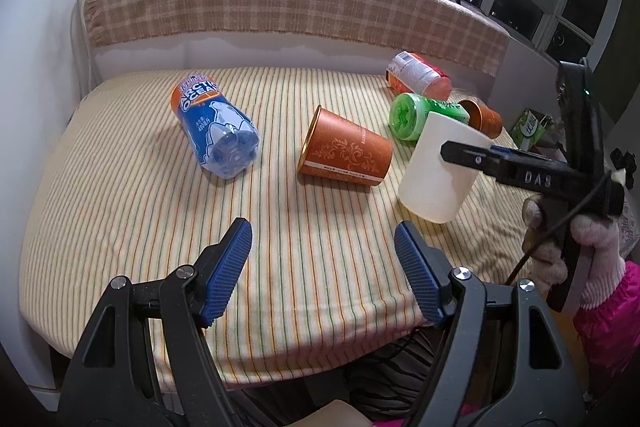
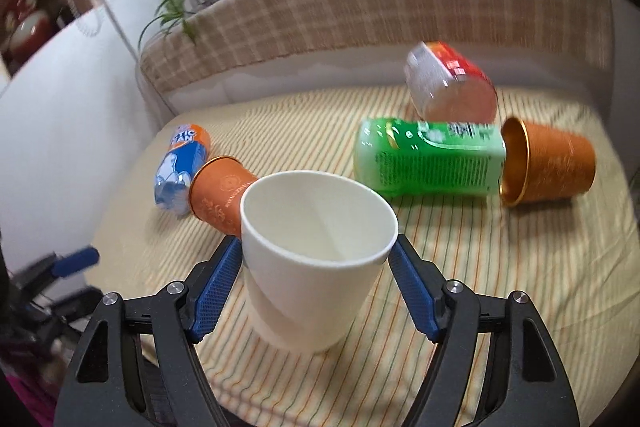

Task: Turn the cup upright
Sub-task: 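Set the white cup upright on the table and open the right gripper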

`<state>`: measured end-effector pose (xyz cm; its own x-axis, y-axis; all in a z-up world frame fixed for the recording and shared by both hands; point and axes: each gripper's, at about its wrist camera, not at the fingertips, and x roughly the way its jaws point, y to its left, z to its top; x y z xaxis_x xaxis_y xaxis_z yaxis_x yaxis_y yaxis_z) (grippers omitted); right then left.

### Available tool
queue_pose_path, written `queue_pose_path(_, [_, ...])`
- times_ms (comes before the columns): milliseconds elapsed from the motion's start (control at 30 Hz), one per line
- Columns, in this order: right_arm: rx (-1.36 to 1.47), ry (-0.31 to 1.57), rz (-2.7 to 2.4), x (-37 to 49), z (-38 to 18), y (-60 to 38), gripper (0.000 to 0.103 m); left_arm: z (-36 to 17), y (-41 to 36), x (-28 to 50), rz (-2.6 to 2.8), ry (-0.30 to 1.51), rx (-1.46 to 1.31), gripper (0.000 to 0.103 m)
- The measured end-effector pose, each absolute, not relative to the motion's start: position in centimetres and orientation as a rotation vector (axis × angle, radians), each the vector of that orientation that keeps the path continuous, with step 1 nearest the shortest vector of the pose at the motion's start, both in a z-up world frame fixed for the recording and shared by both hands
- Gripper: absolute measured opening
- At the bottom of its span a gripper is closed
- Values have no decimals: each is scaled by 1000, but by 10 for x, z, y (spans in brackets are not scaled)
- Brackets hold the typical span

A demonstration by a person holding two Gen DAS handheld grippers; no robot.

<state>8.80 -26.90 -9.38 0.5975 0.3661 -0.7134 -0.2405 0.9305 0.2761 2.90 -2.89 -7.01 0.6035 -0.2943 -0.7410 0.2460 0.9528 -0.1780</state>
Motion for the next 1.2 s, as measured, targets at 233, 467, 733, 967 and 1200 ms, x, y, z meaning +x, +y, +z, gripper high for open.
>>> queue_pose_path(233, [2,794,353,70,-84,-245,74,-69,-25,28,-300,858,-63,76])
queue_pose_path(467, [-73,751,361,57,-83,-226,74,-63,-20,24,-287,833,-59,76])
queue_pose_path(733, [-141,724,356,47,-90,-209,74,-58,-16,18,-275,809,-56,76])
queue_pose_path(967, [-165,712,353,43,-95,-201,74,-57,-11,16,-264,804,-60,76])
queue_pose_path(1200, [-156,691,360,41,-95,-199,75,-59,-8,15,-256,807,-67,76])
